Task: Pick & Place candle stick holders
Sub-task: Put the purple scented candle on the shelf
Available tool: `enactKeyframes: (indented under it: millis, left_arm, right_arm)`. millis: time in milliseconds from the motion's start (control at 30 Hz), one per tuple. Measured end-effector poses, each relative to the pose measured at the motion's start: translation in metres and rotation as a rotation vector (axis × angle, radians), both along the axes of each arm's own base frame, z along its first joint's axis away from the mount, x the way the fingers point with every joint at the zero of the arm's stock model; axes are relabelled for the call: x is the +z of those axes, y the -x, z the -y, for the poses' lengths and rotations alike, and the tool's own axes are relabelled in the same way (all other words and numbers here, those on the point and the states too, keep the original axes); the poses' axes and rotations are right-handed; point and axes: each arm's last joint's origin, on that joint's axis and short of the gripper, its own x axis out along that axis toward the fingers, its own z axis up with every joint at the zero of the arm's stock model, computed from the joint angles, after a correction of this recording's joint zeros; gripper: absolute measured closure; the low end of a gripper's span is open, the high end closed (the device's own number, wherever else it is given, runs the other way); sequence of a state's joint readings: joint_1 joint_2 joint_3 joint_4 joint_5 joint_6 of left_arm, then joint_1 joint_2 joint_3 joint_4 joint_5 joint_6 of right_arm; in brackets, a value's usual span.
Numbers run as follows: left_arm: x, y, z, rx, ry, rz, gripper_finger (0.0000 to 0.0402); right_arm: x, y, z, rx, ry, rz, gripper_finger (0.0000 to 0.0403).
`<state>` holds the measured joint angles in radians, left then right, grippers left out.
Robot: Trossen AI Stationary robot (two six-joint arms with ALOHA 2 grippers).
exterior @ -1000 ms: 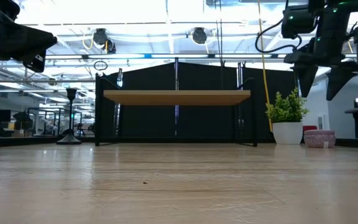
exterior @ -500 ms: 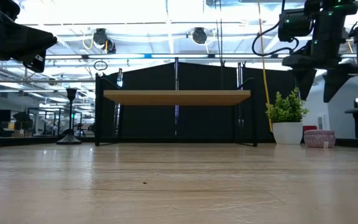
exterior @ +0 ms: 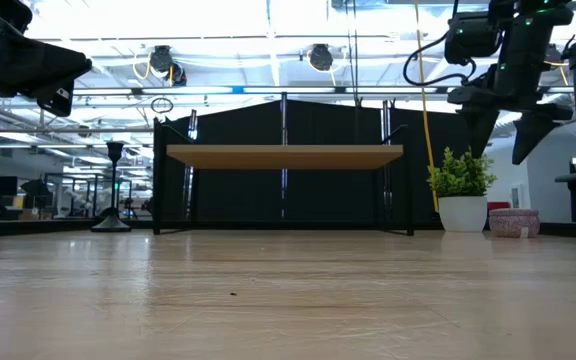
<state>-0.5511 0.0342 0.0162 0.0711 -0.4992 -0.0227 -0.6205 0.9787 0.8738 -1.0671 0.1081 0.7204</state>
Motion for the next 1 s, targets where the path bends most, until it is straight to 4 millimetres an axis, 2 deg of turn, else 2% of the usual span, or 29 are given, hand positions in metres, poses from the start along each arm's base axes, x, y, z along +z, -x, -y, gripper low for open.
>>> enactKeyframes:
  millis: [167, 733, 867, 1000]
  left_arm:
    - [0.0000, 0.0000, 0.0000, 0.000, -0.002, 0.000, 0.0350]
    - [0.0000, 0.0000, 0.0000, 0.000, 0.008, 0.000, 0.0350]
    - [0.0000, 0.0000, 0.0000, 0.000, 0.008, 0.000, 0.0350]
    - [0.0000, 0.0000, 0.0000, 0.000, 0.008, 0.000, 0.0350]
  right_arm:
    - [-0.0002, 0.0007, -0.0001, -0.003, 0.004, -0.011, 0.0006]
    - [0.0006, 0.0000, 0.0029, -0.021, 0.048, -0.011, 0.0008]
    - [-0.0003, 0.0018, 0.0025, -0.122, 0.015, 0.001, 0.0008]
    - [-0.0056, 0.0060, 0.0020, -0.205, -0.049, -0.064, 0.0008]
